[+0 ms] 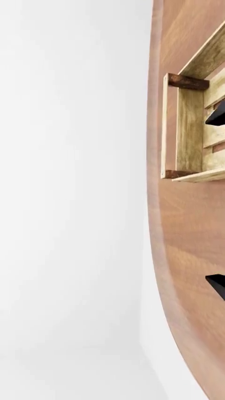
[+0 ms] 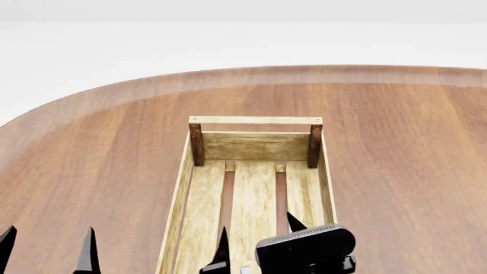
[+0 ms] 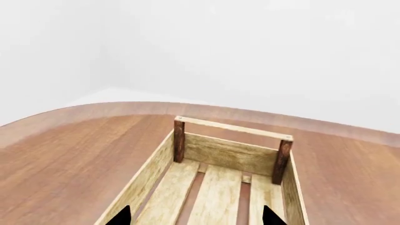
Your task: Pick up the cream cheese and put it in the tray.
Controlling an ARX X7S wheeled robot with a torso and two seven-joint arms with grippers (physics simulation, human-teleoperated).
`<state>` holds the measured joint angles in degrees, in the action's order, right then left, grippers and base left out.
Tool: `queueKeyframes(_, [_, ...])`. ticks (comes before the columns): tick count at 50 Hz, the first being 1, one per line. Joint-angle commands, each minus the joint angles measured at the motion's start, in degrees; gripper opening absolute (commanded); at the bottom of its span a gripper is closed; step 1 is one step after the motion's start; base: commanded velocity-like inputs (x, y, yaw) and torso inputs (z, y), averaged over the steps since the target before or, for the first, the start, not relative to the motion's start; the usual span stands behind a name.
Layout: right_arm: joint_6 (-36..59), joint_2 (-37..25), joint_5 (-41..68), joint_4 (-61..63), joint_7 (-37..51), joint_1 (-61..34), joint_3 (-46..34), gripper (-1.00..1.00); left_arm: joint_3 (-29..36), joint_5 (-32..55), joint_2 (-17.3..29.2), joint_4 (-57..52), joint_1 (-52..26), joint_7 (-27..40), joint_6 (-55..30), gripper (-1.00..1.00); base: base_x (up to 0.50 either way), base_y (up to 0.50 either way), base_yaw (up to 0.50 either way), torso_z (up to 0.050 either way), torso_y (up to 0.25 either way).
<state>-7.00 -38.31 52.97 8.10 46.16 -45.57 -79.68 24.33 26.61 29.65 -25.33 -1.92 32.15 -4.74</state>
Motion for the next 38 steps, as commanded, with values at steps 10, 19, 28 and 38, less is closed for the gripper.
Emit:
queueKeyframes(10, [4.55,-4.57,-6.63,14.84,9.94,-0.87,-1.64,1.00,-1.35,2.82,3.28,-10.15,1.69,2.02,-2.15,1.00,0.00,0.00,0.00,0.000,0.000])
queueKeyframes(19, [7.66,-5.63,-7.84,19.40,13.24,-1.98,-1.94,1.00,-2.26,4.29,4.23,-12.82,1.79,2.74,-2.69,1.00,0.00,0.00,0.00,0.000,0.000])
queueKeyframes(28, [9.81,-5.82,-8.12,21.95,14.77,-3.09,-1.93,1.00,-3.03,5.67,5.05,-14.90,1.85,3.39,-3.18,1.00,0.00,0.00,0.00,0.000,0.000])
queueKeyframes(38, [13.26,-7.08,-8.82,27.13,18.49,-4.36,-1.94,1.00,-3.74,6.54,5.87,-16.77,2.15,3.99,-3.31,1.00,0.00,0.00,0.00,0.000,0.000])
